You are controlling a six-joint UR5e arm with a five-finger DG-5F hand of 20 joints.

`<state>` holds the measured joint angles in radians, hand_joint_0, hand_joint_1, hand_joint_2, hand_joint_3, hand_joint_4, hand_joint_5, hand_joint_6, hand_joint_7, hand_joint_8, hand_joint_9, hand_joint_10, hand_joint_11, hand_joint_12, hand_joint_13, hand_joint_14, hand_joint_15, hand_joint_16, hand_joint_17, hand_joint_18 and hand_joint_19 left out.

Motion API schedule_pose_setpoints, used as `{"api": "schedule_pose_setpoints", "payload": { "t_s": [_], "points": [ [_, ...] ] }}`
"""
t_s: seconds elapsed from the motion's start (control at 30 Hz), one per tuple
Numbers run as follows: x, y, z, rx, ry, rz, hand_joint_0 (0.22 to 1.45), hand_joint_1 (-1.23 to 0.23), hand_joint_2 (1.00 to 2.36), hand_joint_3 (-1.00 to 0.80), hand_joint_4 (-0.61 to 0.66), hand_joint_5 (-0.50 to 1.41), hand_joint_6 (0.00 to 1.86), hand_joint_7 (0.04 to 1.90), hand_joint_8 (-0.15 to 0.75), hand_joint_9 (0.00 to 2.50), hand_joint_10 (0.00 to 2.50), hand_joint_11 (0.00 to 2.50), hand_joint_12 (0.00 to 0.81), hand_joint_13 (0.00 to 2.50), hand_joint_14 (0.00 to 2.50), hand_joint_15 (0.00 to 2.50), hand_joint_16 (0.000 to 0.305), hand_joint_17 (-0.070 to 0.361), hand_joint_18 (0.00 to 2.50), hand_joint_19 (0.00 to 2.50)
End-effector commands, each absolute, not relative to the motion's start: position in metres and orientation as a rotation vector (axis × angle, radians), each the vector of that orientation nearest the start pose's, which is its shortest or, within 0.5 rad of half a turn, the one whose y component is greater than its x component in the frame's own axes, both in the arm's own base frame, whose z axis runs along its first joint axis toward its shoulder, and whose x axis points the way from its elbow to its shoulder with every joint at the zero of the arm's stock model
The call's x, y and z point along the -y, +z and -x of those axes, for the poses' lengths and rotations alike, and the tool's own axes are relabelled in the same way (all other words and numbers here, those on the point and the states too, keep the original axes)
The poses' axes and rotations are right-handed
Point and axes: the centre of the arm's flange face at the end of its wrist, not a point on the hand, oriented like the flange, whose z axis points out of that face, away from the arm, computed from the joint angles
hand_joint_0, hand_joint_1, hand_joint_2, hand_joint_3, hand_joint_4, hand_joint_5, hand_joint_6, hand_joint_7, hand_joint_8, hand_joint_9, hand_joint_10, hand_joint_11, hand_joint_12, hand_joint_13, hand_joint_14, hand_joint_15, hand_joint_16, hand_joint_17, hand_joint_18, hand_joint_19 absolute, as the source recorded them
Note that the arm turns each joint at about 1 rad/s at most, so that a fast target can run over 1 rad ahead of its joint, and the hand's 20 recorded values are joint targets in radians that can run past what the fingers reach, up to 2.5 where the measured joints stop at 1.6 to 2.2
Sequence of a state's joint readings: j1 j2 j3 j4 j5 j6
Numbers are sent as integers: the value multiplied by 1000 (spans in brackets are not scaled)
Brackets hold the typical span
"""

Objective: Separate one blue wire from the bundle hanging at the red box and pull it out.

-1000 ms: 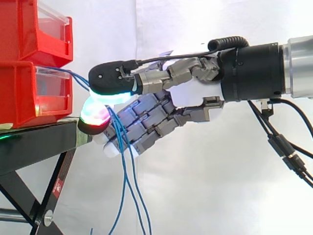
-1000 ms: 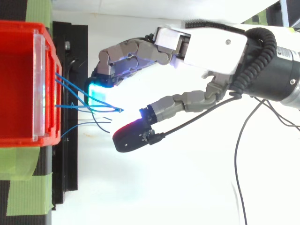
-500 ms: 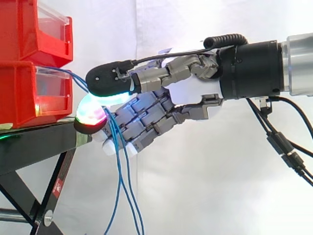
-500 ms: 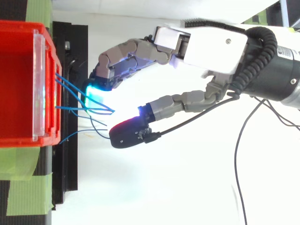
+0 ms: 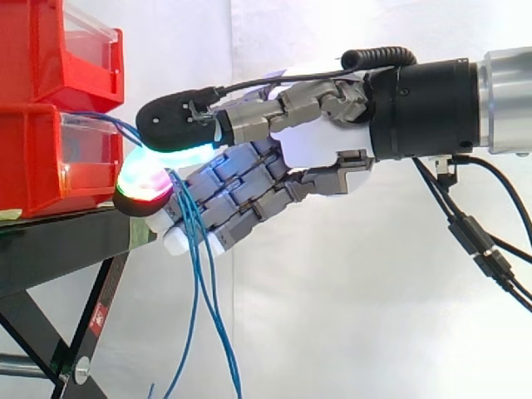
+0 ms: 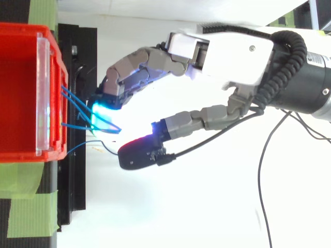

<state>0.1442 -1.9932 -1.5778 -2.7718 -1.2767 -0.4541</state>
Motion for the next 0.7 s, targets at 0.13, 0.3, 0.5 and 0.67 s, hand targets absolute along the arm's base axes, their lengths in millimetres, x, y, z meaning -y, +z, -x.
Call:
{"api": "schedule_pose_setpoints", "payload": {
  "t_s": [0.13, 0.3, 0.5, 0.67],
  "points": [
    [70, 282, -637, -1370, 741, -971, 617, -728, 1019, -114, 136, -182, 867, 785, 341, 781, 13, 517, 429, 742, 15, 457, 54, 121, 691, 386],
    [70, 289, -636, -1362, 750, -967, 617, -727, 1019, -113, 145, -181, 868, 776, 348, 806, 14, 548, 432, 754, 15, 461, 54, 122, 698, 388],
    [72, 301, -631, -1358, 748, -969, 623, -726, 1018, -120, 141, -180, 867, 782, 352, 825, 15, 555, 437, 794, 15, 478, 54, 122, 712, 380],
    [73, 300, -626, -1382, 743, -992, 626, -725, 1019, -121, 140, -181, 866, 800, 353, 833, 15, 570, 442, 940, 20, 576, 54, 122, 727, 379]
  ]
}}
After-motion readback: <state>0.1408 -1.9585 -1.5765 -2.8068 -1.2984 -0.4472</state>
